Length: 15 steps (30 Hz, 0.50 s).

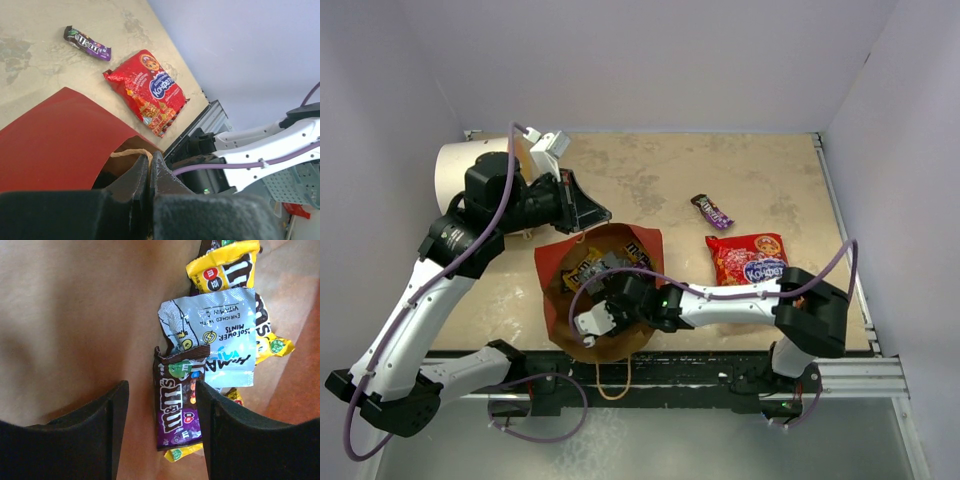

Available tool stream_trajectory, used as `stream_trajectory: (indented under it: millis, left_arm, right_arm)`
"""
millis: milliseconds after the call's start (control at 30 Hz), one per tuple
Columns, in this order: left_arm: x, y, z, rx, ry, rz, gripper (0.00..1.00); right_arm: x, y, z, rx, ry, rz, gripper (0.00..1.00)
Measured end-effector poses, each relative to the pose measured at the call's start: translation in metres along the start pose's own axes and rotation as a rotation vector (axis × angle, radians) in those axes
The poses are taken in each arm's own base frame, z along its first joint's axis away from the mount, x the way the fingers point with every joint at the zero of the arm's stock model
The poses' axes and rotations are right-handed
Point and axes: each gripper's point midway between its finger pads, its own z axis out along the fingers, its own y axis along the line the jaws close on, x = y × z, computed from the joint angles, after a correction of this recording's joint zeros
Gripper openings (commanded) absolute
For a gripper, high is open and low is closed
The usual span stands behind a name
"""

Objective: Take the snacks out of the paper bag
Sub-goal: Take out the snack from the paper bag.

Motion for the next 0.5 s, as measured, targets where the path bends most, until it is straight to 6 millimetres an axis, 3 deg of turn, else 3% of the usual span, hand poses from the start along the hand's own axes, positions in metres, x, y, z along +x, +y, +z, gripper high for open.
stream_trajectory:
  millis: [367,500]
  left_arm:
    - [0.002,-0.009,0.0,0.044,0.017,-0.02,0.0]
    - [0.002,-0.009,0.0,0.047,0.019,-0.023,0.0]
  right_arm:
    - [0.043,-0.011,0.026,0.026,0.124,0.002,0.59]
    - [0.051,-0.023,0.035,0.047,0.137,0.004,0.59]
